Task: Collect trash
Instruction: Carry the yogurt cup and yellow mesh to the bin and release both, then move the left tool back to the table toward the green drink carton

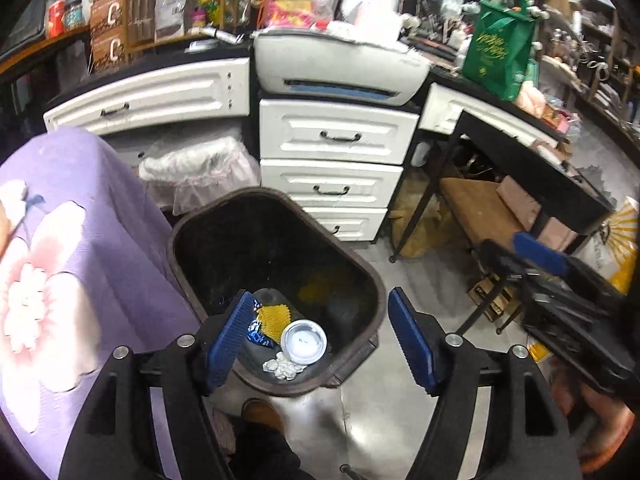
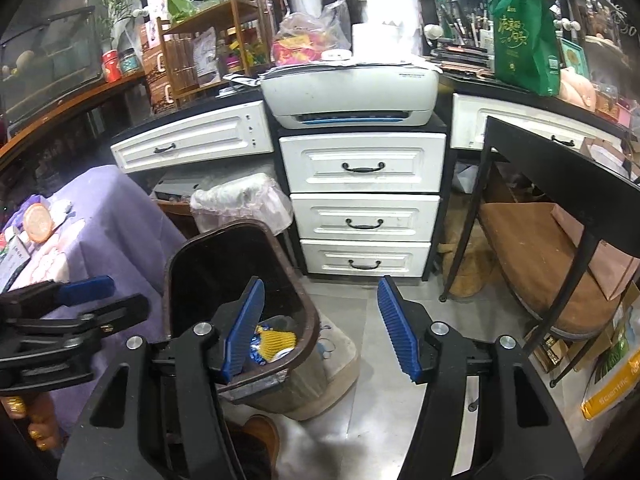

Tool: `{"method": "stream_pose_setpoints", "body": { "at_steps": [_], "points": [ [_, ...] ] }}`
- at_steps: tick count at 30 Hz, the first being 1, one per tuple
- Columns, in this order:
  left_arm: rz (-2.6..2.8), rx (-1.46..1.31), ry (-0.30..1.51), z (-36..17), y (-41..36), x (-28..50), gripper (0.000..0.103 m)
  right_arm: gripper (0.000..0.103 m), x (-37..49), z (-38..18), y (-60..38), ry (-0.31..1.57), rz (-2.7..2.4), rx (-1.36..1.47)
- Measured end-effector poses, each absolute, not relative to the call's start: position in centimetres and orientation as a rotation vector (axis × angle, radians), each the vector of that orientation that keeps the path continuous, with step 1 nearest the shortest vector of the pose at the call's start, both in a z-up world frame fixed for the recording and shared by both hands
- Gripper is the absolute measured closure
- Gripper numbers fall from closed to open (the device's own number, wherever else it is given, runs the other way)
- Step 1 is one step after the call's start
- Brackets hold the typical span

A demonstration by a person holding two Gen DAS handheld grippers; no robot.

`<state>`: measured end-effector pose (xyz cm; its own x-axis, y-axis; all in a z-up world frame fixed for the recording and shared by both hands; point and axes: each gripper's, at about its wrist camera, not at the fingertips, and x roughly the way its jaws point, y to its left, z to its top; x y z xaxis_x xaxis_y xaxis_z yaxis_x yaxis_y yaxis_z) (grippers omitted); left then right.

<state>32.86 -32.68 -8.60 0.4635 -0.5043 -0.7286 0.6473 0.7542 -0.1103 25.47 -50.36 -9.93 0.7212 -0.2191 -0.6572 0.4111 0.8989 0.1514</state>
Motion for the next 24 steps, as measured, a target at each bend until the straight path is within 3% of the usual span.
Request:
{"method": "stream_pose_setpoints", "body": {
  "at_steps": [18,24],
  "points": [
    [-0.726,0.260,0.700,-2.0,-22.4,30.2,0.022,0.042,27.3,-8.8,-44.4,0.711,-0.156,0.271],
    [-0.629,0.278,0.707,-1.3,-16.6,32.0,0.022,0.037,27.6,-7.8,-42.0,0.705,-0.085,0.242]
  ]
}}
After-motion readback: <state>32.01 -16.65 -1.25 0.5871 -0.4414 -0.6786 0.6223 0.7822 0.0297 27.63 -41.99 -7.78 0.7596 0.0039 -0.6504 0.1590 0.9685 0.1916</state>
